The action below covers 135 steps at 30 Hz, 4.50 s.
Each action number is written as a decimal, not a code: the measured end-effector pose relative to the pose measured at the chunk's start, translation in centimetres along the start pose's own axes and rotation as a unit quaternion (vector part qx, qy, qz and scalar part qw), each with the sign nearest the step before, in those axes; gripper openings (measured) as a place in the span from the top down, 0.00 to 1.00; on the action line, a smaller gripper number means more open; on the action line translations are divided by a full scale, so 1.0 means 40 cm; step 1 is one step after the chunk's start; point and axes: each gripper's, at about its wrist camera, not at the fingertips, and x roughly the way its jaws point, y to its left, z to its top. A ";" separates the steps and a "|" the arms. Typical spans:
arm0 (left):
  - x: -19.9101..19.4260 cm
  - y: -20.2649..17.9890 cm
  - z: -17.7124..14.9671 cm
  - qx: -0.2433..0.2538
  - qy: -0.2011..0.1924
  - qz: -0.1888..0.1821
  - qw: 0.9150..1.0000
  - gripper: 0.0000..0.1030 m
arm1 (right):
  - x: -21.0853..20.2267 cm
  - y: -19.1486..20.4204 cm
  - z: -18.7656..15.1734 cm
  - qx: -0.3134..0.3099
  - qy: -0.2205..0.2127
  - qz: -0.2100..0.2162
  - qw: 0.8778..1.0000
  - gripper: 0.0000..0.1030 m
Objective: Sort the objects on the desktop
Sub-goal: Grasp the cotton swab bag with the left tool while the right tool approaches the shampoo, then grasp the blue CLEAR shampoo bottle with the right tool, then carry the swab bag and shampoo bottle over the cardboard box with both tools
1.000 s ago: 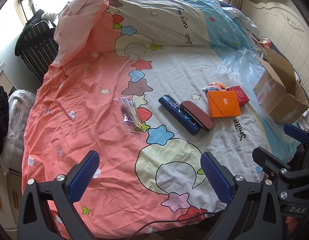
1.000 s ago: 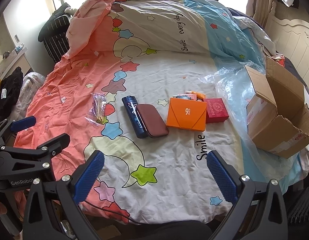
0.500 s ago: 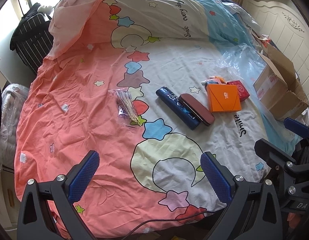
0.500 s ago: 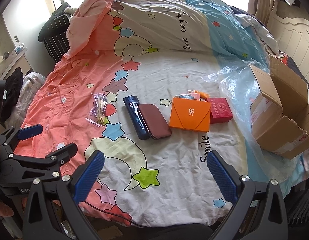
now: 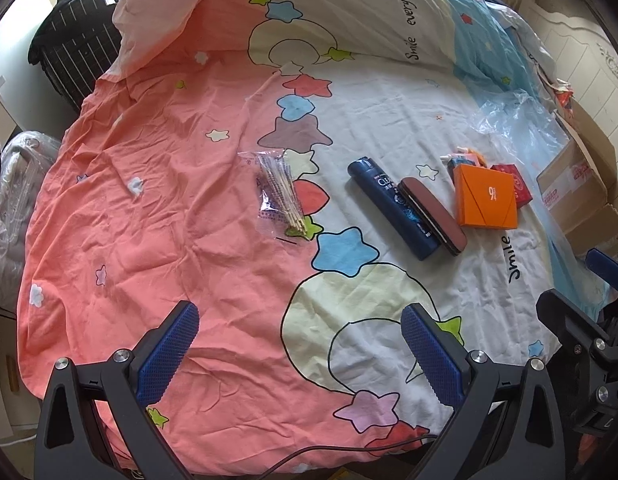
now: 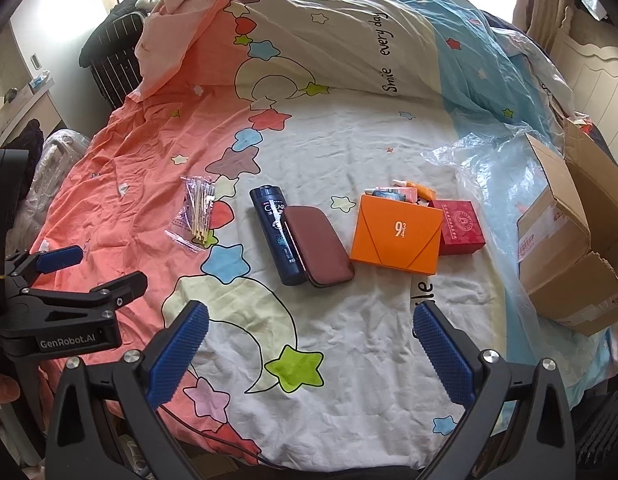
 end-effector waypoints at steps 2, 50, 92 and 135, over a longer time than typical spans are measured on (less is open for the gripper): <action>0.012 0.016 0.012 -0.017 0.000 0.006 1.000 0.00 | 0.016 0.007 0.008 -0.009 0.003 -0.001 1.000 0.00; 0.362 0.110 0.191 -0.084 0.029 0.015 0.996 0.05 | 0.346 0.135 0.201 -0.234 0.052 0.083 0.967 0.00; 0.322 0.134 0.124 -0.027 0.046 -0.066 0.996 0.82 | 0.487 0.122 0.199 -0.192 0.106 0.153 0.964 0.62; -0.086 -0.230 0.038 0.136 -0.018 -0.115 0.984 0.82 | -0.025 -0.106 0.079 -0.100 -0.003 0.110 0.989 0.62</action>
